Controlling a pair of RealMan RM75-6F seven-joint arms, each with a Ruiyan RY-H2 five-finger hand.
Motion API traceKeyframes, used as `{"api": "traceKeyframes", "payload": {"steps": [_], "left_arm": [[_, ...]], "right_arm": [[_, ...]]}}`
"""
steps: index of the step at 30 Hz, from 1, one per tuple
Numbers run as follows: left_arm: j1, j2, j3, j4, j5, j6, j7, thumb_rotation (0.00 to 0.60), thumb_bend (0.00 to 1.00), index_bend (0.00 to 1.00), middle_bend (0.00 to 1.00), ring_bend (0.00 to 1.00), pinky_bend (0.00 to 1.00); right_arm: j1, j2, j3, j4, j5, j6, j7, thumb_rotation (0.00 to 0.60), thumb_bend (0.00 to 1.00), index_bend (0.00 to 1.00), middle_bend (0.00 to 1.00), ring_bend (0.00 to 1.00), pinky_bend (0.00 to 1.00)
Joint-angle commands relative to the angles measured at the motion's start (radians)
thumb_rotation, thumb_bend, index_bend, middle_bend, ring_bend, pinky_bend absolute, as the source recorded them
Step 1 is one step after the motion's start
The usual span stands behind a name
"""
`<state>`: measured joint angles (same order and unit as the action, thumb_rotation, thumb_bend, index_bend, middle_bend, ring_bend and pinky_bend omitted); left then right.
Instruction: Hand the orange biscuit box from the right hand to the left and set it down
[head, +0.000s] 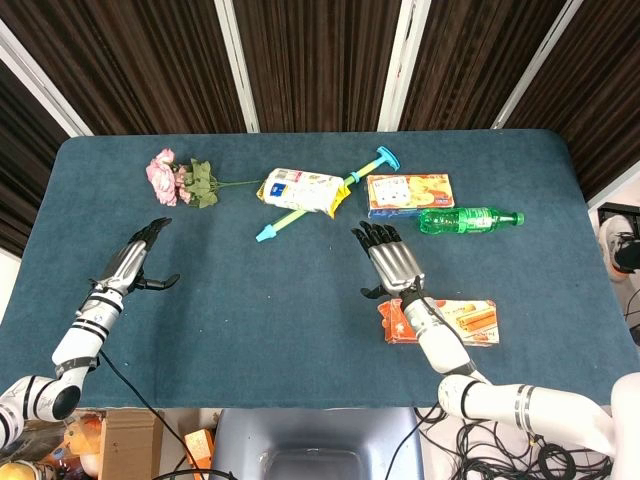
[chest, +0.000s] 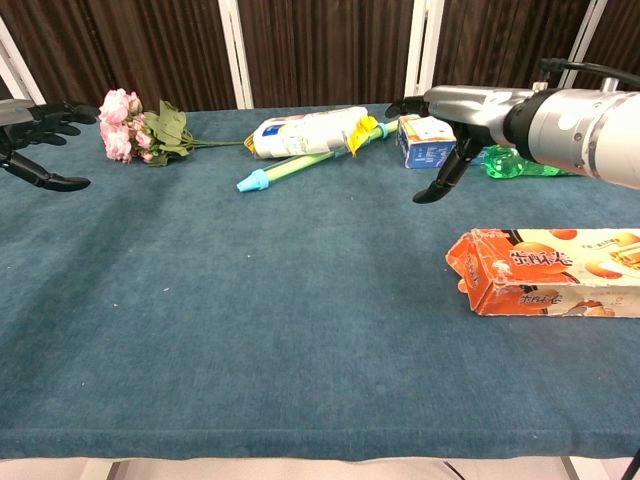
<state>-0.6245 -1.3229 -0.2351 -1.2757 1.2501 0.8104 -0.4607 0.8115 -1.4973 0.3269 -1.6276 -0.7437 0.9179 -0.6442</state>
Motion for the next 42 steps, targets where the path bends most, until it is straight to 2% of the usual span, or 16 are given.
{"api": "traceKeyframes", "payload": {"steps": [1,6,9,12,14,17,20,23,29,35,42], "left_arm": [[0.006,0.017,0.002,-0.023,-0.009,0.011,0.020,0.600,0.27,0.00,0.00,0.00,0.06],[0.027,0.054,0.017,-0.073,-0.005,0.043,0.062,0.600,0.27,0.00,0.00,0.00,0.06],[0.067,0.119,0.051,-0.148,0.027,0.092,0.117,0.600,0.27,0.00,0.00,0.00,0.06],[0.147,0.218,0.123,-0.260,0.135,0.210,0.191,0.600,0.27,0.00,0.00,0.00,0.06],[0.196,0.276,0.174,-0.330,0.182,0.259,0.234,0.600,0.27,0.00,0.00,0.00,0.06],[0.277,0.343,0.251,-0.419,0.231,0.330,0.325,0.600,0.27,0.00,0.00,0.00,0.06],[0.356,0.334,0.312,-0.421,0.269,0.408,0.418,0.600,0.27,0.00,0.00,0.00,0.06],[0.415,0.278,0.348,-0.367,0.296,0.465,0.484,0.600,0.27,0.00,0.00,0.00,0.05],[0.458,0.193,0.355,-0.280,0.325,0.524,0.499,0.600,0.27,0.00,0.00,0.00,0.05],[0.456,0.182,0.354,-0.272,0.327,0.506,0.498,0.600,0.27,0.00,0.00,0.00,0.05],[0.455,0.184,0.344,-0.277,0.311,0.496,0.499,0.600,0.27,0.00,0.00,0.00,0.05]], "right_arm": [[0.011,0.010,-0.014,-0.012,0.017,0.017,-0.005,0.600,0.10,0.00,0.00,0.00,0.00],[0.004,0.051,-0.059,-0.051,0.005,0.058,-0.024,0.600,0.10,0.00,0.00,0.00,0.00],[-0.047,0.134,-0.110,-0.131,-0.075,0.100,-0.004,0.600,0.10,0.00,0.00,0.00,0.00],[-0.138,0.289,-0.176,-0.239,-0.165,0.097,0.101,0.600,0.10,0.00,0.00,0.00,0.00],[-0.190,0.365,-0.215,-0.254,-0.241,0.101,0.164,0.600,0.10,0.00,0.00,0.00,0.00],[-0.267,0.454,-0.288,-0.238,-0.363,0.092,0.282,0.600,0.10,0.00,0.00,0.00,0.00],[-0.323,0.490,-0.353,-0.172,-0.480,0.088,0.375,0.600,0.10,0.00,0.00,0.00,0.00],[-0.357,0.467,-0.394,-0.079,-0.550,0.087,0.431,0.600,0.10,0.00,0.00,0.00,0.00],[-0.392,0.387,-0.440,0.061,-0.639,0.067,0.518,0.600,0.09,0.00,0.00,0.00,0.00],[-0.397,0.296,-0.415,0.189,-0.625,0.050,0.546,0.600,0.09,0.00,0.00,0.00,0.00],[-0.372,0.234,-0.384,0.268,-0.633,0.010,0.614,0.600,0.09,0.00,0.00,0.00,0.00]]}}
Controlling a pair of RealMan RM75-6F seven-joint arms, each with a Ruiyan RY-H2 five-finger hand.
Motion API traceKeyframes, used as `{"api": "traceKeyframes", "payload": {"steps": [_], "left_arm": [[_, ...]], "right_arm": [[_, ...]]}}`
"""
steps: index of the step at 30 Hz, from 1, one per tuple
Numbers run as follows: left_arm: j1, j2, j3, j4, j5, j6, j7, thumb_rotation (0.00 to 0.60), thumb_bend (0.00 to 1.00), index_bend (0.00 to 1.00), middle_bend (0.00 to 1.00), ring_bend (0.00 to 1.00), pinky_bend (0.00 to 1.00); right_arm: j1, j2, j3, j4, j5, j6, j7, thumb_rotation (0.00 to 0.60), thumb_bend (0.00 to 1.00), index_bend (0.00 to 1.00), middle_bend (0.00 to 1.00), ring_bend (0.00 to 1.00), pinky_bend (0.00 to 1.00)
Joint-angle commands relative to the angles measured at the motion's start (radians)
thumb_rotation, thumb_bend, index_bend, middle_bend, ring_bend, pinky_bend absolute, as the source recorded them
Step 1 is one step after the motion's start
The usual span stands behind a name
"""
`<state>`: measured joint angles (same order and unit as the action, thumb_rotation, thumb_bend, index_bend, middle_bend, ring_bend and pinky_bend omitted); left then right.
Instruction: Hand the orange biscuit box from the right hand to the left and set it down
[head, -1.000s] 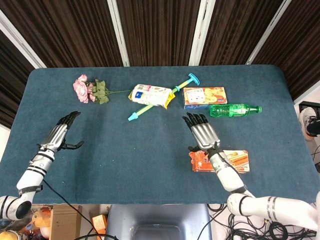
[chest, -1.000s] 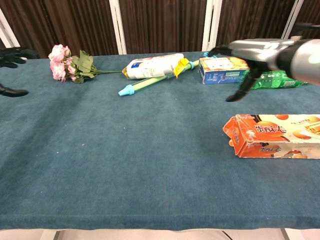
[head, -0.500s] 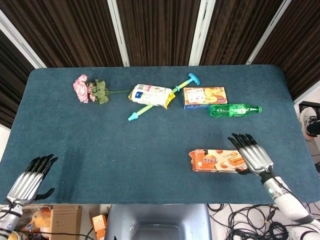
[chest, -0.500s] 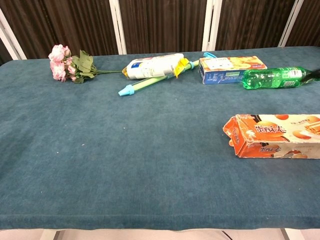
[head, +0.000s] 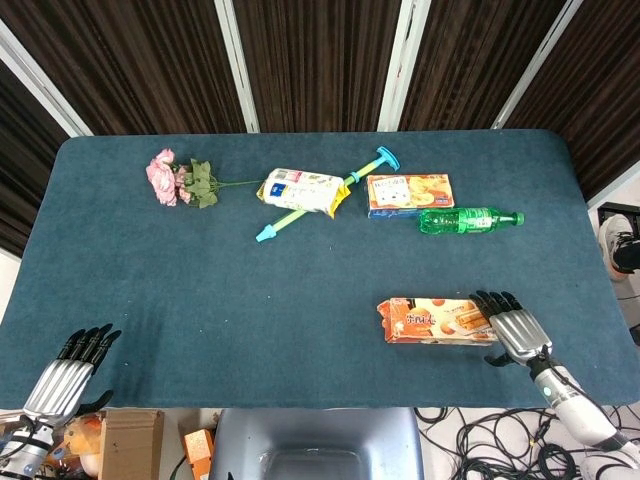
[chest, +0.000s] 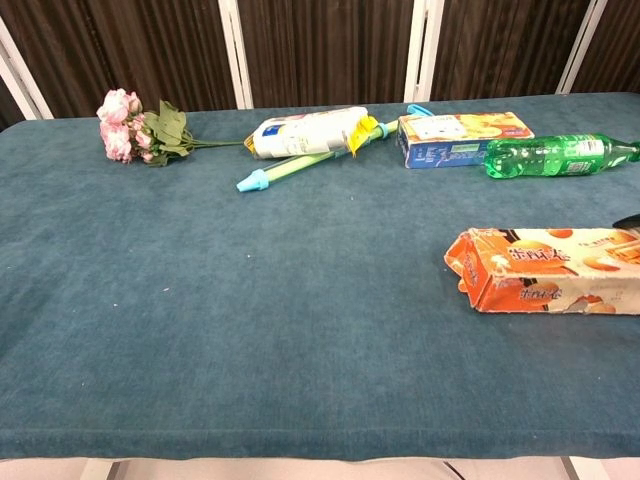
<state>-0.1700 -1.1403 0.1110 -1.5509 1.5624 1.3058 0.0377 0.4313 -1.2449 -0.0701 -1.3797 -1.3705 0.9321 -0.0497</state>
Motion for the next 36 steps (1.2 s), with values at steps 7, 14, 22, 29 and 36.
{"api": "traceKeyframes", "payload": {"steps": [7,14,22,29,36], "left_arm": [[0.004,0.014,-0.007,-0.011,-0.016,-0.006,0.012,0.600,0.27,0.00,0.00,0.00,0.05],[0.009,0.033,-0.007,-0.032,-0.018,-0.003,0.027,0.600,0.27,0.00,0.00,0.00,0.05],[-0.066,0.104,0.026,-0.149,0.092,-0.087,-0.153,0.600,0.27,0.00,0.00,0.00,0.04],[-0.163,0.089,-0.059,-0.206,0.174,-0.055,-0.229,0.600,0.22,0.00,0.00,0.00,0.03],[-0.249,0.062,-0.142,-0.273,0.063,-0.159,-0.157,0.600,0.18,0.00,0.00,0.00,0.03]], "right_arm": [[0.020,-0.042,0.034,0.044,-0.001,-0.022,0.036,0.600,0.09,0.01,0.09,0.02,0.10],[0.011,-0.065,0.047,0.046,-0.012,0.016,0.021,0.600,0.13,0.73,0.65,0.67,0.66],[0.033,-0.084,0.101,-0.016,-0.116,0.147,0.020,0.600,0.18,0.82,0.72,0.73,0.72],[0.164,-0.056,0.217,-0.318,-0.049,0.058,-0.252,0.600,0.18,0.83,0.72,0.74,0.72],[0.334,-0.178,0.344,-0.473,0.257,0.018,-0.653,0.600,0.18,0.83,0.72,0.74,0.71]]}}
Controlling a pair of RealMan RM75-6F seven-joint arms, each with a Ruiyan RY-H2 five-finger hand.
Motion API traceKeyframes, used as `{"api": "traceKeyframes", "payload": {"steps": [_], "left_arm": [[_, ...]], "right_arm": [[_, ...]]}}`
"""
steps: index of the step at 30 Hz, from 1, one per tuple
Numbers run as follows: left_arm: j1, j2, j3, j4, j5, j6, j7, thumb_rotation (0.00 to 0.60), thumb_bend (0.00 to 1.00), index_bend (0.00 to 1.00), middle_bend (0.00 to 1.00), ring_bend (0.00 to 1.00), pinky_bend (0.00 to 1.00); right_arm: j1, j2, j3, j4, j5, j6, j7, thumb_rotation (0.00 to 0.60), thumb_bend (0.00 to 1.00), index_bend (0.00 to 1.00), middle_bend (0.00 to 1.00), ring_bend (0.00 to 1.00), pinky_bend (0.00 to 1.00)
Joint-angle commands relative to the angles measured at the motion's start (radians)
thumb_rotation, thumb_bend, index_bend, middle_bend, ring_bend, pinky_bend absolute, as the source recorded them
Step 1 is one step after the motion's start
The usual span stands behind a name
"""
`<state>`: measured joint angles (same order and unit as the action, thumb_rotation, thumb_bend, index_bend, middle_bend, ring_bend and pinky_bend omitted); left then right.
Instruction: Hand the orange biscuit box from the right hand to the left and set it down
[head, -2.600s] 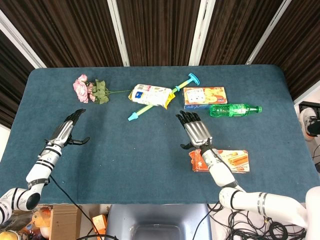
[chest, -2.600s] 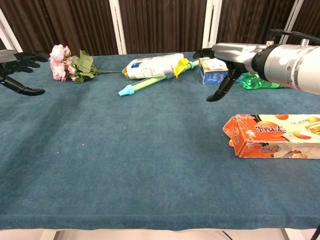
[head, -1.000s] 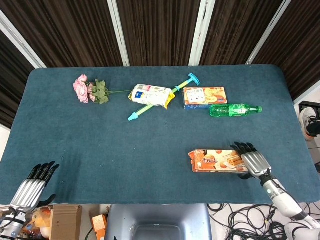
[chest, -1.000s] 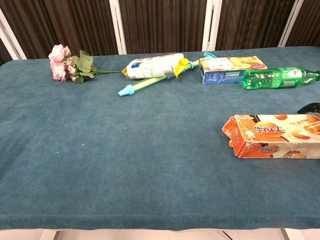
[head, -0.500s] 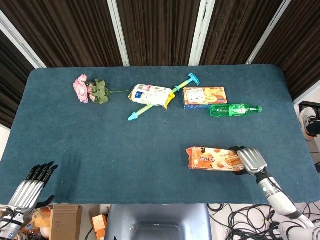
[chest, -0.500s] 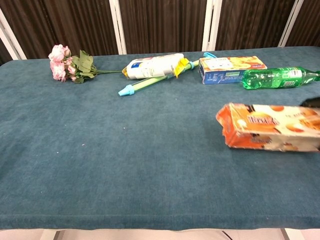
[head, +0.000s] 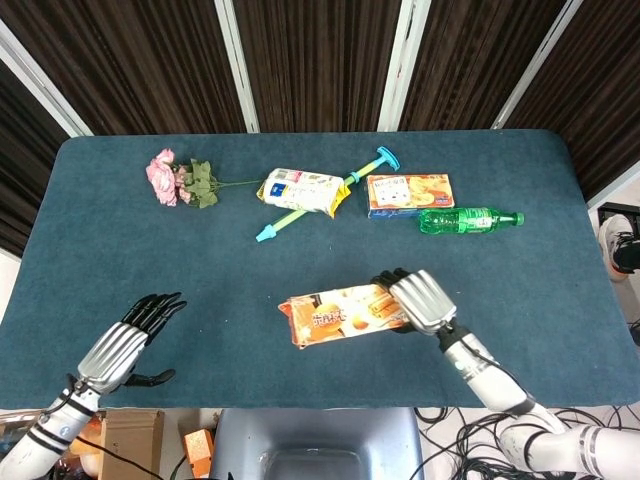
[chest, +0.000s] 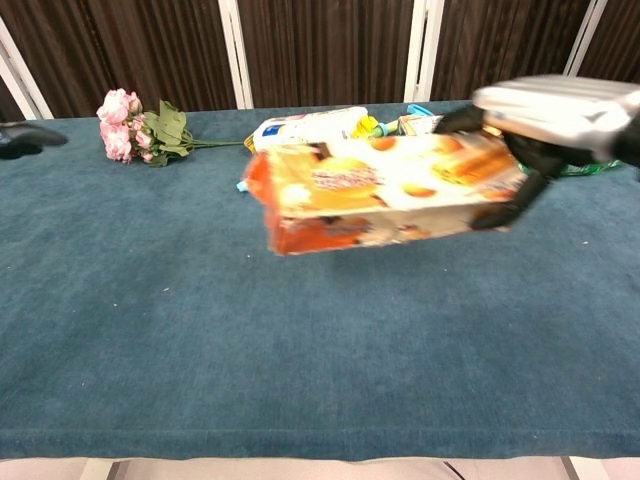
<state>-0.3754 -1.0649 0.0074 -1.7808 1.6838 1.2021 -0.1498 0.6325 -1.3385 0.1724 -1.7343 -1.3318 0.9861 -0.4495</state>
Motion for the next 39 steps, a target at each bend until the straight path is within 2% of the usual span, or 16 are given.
{"api": "traceKeyframes", "payload": {"steps": [1,5,9,14,22,28,33,35,37,39], "left_arm": [[-0.055,-0.015,-0.047,-0.054,-0.074,-0.069,0.038,0.600,0.18,0.00,0.00,0.00,0.03],[-0.078,-0.021,-0.065,-0.084,-0.121,-0.101,0.053,0.600,0.18,0.00,0.00,0.00,0.03],[-0.083,-0.018,-0.068,-0.092,-0.134,-0.109,0.053,0.600,0.18,0.00,0.00,0.00,0.03],[-0.093,-0.015,-0.083,-0.106,-0.183,-0.119,0.061,0.600,0.18,0.00,0.00,0.00,0.03],[-0.106,-0.039,-0.097,-0.105,-0.242,-0.126,0.108,0.600,0.18,0.00,0.00,0.00,0.06],[-0.119,-0.055,-0.108,-0.103,-0.283,-0.133,0.151,0.600,0.18,0.00,0.00,0.00,0.09],[-0.126,-0.103,-0.134,-0.051,-0.327,-0.109,0.189,0.600,0.18,0.00,0.00,0.00,0.12],[-0.128,-0.111,-0.139,-0.041,-0.351,-0.113,0.195,0.600,0.18,0.00,0.00,0.01,0.17],[-0.133,-0.104,-0.141,-0.042,-0.378,-0.132,0.191,0.600,0.20,0.05,0.08,0.09,0.29],[-0.136,-0.101,-0.142,-0.037,-0.385,-0.135,0.195,0.600,0.23,0.26,0.30,0.28,0.49]], "right_arm": [[0.167,-0.116,0.118,-0.123,0.280,-0.024,-0.319,0.600,0.18,0.83,0.72,0.74,0.71],[0.272,-0.224,0.151,-0.109,0.464,0.047,-0.503,0.600,0.18,0.83,0.72,0.74,0.71],[0.304,-0.259,0.157,-0.097,0.510,0.080,-0.551,0.600,0.18,0.83,0.73,0.74,0.71],[0.405,-0.407,0.183,-0.008,0.612,0.169,-0.646,0.600,0.18,0.84,0.73,0.75,0.70],[0.474,-0.516,0.207,0.068,0.646,0.258,-0.671,0.600,0.18,0.85,0.74,0.76,0.70],[0.492,-0.541,0.220,0.075,0.658,0.277,-0.654,0.600,0.18,0.85,0.74,0.76,0.70],[0.500,-0.542,0.205,0.052,0.669,0.280,-0.655,0.600,0.18,0.85,0.74,0.76,0.70],[0.501,-0.541,0.200,0.046,0.669,0.285,-0.656,0.600,0.18,0.85,0.74,0.76,0.70],[0.502,-0.537,0.199,0.041,0.668,0.292,-0.653,0.600,0.18,0.85,0.74,0.76,0.70],[0.501,-0.533,0.200,0.037,0.667,0.296,-0.648,0.600,0.18,0.85,0.74,0.76,0.70]]}}
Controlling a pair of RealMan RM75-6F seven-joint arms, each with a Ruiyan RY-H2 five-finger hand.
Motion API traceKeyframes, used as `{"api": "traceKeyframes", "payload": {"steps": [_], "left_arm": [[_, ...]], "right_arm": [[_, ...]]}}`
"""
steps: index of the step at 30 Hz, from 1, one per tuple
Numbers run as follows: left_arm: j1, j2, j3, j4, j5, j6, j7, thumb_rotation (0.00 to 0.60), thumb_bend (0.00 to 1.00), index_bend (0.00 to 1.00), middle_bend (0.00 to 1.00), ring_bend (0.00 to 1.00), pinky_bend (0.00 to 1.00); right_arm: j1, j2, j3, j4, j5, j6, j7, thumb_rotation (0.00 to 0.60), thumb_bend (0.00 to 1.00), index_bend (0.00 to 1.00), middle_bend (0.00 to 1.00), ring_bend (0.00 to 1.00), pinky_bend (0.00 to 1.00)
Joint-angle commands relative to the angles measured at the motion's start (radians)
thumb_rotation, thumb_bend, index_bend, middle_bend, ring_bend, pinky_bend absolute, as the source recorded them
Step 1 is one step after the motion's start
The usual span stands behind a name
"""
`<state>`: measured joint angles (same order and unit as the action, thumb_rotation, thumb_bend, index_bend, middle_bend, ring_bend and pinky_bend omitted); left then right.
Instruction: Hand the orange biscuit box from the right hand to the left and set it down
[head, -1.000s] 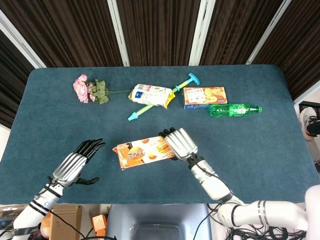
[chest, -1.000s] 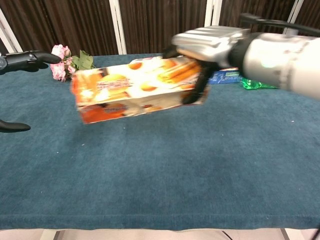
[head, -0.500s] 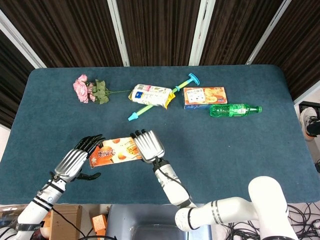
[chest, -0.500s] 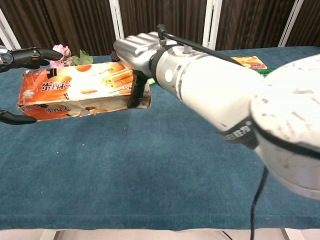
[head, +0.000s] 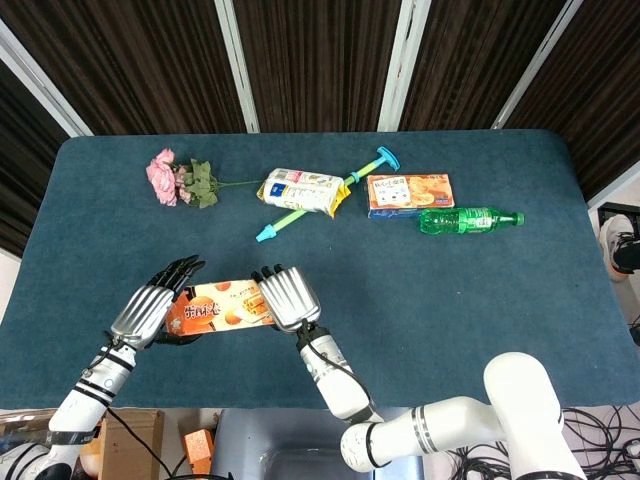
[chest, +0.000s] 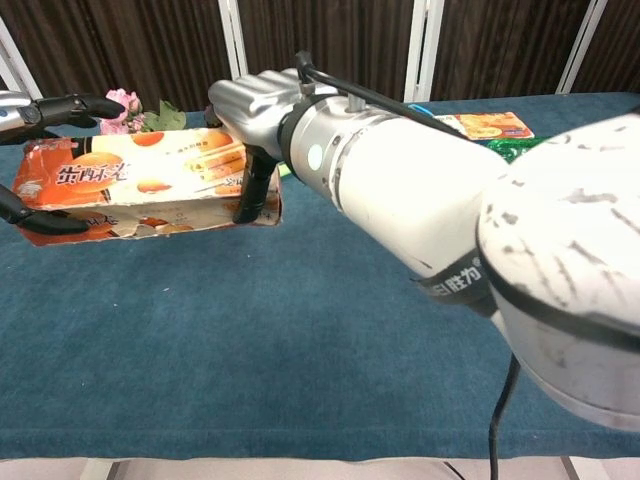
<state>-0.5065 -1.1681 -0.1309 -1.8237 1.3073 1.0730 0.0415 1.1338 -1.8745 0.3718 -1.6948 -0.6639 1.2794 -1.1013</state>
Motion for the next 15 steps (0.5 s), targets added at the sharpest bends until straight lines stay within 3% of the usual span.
{"api": "traceKeyframes", "payload": {"steps": [1,3,5,8,10,11,12,14,15], "left_arm": [[-0.006,-0.002,-0.004,0.014,-0.003,-0.003,0.003,0.600,0.23,0.37,0.41,0.37,0.56],[-0.008,-0.006,-0.002,0.025,0.008,-0.002,0.000,0.600,0.26,0.56,0.62,0.59,0.70],[-0.013,-0.003,0.004,0.031,0.024,-0.011,-0.012,0.600,0.27,0.64,0.72,0.69,0.80],[-0.014,0.005,0.005,0.035,0.048,-0.004,-0.024,0.600,0.28,0.70,0.79,0.75,0.85],[-0.010,0.009,0.002,0.039,0.056,0.011,-0.035,0.600,0.29,0.74,0.82,0.77,0.88],[-0.008,0.012,0.002,0.039,0.058,0.014,-0.042,0.600,0.29,0.74,0.83,0.78,0.89],[-0.004,0.016,0.000,0.040,0.059,0.021,-0.054,0.600,0.29,0.75,0.84,0.78,0.89],[-0.001,0.023,-0.002,0.049,0.056,0.025,-0.068,0.600,0.29,0.76,0.84,0.79,0.89],[-0.001,0.025,-0.002,0.053,0.057,0.025,-0.075,0.600,0.29,0.76,0.85,0.79,0.89]], "right_arm": [[-0.001,0.006,0.000,-0.005,-0.001,0.003,0.009,0.600,0.18,0.85,0.74,0.76,0.70],[-0.003,0.012,0.003,-0.010,0.001,0.000,0.021,0.600,0.18,0.85,0.74,0.76,0.70],[-0.005,0.018,0.004,-0.014,-0.002,-0.006,0.038,0.600,0.18,0.79,0.74,0.75,0.70],[-0.012,0.027,0.000,-0.014,-0.037,-0.018,0.086,0.600,0.18,0.48,0.65,0.63,0.65],[-0.021,0.037,-0.002,-0.018,-0.052,-0.029,0.120,0.600,0.18,0.15,0.43,0.41,0.52],[-0.024,0.044,-0.002,-0.025,-0.044,-0.033,0.124,0.600,0.18,0.04,0.28,0.27,0.42],[-0.028,0.061,0.000,-0.046,-0.016,-0.042,0.118,0.600,0.16,0.00,0.13,0.12,0.29],[-0.033,0.096,0.006,-0.089,0.015,-0.054,0.115,0.600,0.12,0.00,0.01,0.01,0.18],[-0.038,0.113,0.007,-0.107,0.016,-0.061,0.124,0.600,0.09,0.00,0.00,0.00,0.16]]}}
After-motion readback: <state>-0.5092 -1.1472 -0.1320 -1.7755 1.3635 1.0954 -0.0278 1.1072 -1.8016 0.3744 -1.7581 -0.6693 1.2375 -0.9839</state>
